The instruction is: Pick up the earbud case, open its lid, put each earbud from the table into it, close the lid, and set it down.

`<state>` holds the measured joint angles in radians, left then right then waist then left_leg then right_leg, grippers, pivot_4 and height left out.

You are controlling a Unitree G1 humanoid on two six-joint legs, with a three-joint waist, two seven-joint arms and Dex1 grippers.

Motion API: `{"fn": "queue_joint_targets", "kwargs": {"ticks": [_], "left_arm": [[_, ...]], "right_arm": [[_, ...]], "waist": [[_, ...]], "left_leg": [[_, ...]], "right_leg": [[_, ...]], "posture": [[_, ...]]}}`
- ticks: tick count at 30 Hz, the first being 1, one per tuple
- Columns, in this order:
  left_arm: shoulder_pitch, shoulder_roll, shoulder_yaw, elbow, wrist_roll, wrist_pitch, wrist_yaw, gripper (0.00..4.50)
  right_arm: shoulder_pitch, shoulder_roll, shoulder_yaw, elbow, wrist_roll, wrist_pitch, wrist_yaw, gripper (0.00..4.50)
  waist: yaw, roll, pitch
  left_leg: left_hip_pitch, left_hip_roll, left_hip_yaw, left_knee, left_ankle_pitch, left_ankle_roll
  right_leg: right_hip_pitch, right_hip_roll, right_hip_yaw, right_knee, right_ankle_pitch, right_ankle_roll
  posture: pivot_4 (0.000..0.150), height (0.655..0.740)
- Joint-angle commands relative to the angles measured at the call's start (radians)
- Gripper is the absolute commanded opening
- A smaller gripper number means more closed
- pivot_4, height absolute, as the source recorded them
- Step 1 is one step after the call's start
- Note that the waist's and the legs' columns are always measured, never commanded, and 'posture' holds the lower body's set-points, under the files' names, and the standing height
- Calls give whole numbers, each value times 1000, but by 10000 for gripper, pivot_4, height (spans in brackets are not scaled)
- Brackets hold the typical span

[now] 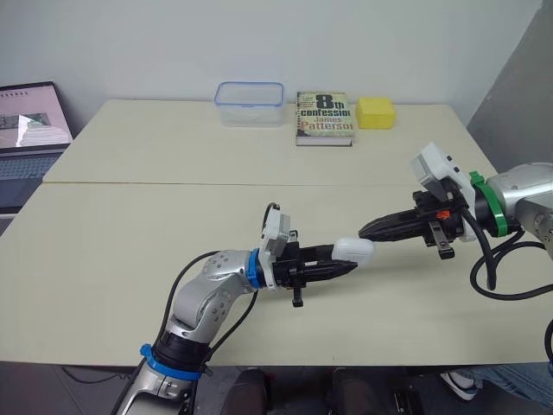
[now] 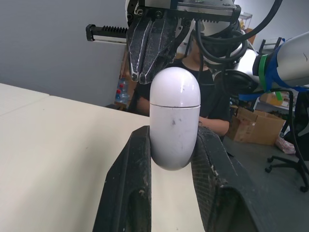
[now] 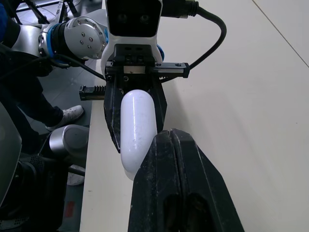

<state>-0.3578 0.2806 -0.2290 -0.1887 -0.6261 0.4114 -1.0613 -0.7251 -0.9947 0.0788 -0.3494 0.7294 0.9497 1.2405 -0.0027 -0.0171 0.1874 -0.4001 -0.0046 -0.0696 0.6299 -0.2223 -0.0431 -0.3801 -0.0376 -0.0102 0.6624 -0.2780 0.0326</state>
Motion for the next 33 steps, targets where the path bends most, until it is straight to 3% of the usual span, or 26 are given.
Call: {"fn": "queue_joint_targets", "kwargs": {"ticks": [1,17,22,28,33], "left_arm": [[-7,-6,8,-26,-4,-5,4,7638],[0,-5,30,-34,-15,24,25,7638],[-1,-3,49,-30,-34,79,55,7638],[-18,74,76,45,-86,349,137,7638],[-128,94,107,178,-95,630,278,7638]], "right_arm": [[-3,-6,-19,-47,35,7,19,0],[29,-24,-14,-115,41,2,44,0],[33,-10,-17,-80,-40,-64,-14,0],[66,-23,-5,3,-201,-212,-54,0],[202,-30,-8,-71,-253,-274,-73,0]], "waist": [[0,0,0],[0,0,0],[0,0,0],[-1,0,0],[4,-1,1]], "left_leg": [[0,0,0,0,0,0],[0,0,0,0,0,0],[0,0,0,0,0,0],[0,0,-1,0,0,0],[-2,-1,-3,1,0,0]], "right_leg": [[0,0,0,0,0,0],[0,0,0,0,0,0],[0,0,0,0,0,0],[0,0,-1,0,0,0],[-1,0,-3,0,0,1]], "posture": [[1500,7400],[1500,7400],[1500,7400],[1500,7400],[1500,7400]]}}
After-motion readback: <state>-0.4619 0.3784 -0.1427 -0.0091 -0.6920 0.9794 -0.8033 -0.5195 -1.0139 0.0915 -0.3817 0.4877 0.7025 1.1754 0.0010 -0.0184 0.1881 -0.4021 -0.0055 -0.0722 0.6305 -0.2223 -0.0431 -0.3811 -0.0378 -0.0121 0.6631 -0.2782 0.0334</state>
